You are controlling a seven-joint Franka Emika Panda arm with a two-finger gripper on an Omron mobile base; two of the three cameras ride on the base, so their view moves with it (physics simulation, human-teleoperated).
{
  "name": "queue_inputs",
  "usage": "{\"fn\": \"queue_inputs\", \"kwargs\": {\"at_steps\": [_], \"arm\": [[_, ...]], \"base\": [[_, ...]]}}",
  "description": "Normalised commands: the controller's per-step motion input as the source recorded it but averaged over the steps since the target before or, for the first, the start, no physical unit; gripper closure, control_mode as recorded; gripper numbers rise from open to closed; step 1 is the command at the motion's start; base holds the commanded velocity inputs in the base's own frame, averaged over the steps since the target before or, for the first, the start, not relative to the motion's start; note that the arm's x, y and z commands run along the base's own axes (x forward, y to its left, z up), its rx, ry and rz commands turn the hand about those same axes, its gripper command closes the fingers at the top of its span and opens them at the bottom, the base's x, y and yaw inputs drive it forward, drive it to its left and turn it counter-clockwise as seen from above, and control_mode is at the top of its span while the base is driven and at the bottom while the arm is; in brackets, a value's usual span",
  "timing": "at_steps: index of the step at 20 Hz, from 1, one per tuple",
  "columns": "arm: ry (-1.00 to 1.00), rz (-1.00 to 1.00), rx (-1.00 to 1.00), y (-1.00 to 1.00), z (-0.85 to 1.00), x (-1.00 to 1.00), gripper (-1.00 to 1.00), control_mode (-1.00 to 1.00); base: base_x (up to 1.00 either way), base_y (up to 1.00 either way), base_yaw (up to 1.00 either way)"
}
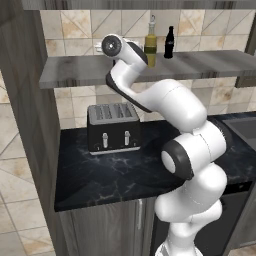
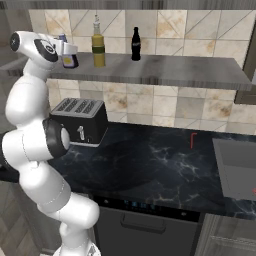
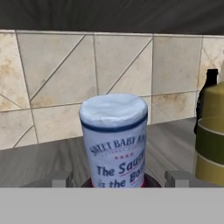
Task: Pick the condiment bottle and oil and vinegar bottle from the counter and place them in the cabinet.
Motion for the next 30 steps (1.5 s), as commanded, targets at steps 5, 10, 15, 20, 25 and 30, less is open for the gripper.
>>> {"fn": "queue_inputs", "kwargs": {"at_steps": [5,10,15,20,25,30], "arm": [[0.0,0.0,0.0,0.0,-0.01,0.19,1.0,-1.0],[0.0,0.0,0.01,0.0,-0.11,0.26,1.0,-1.0],[0.0,0.0,0.01,0.0,-0.04,0.09,-1.0,-1.0],[0.0,0.0,0.0,0.0,0.0,0.01,-1.0,-1.0],[0.0,-0.02,0.0,0.0,0.01,0.0,-1.0,-1.0],[-0.01,-0.04,0.0,0.0,0.0,0.0,-1.0,-1.0]], "base": [[0.0,0.0,0.0],[0.0,0.0,0.0],[0.0,0.0,0.0],[0.0,0.0,0.0],[0.0,0.0,0.0],[0.0,0.0,0.0]]}}
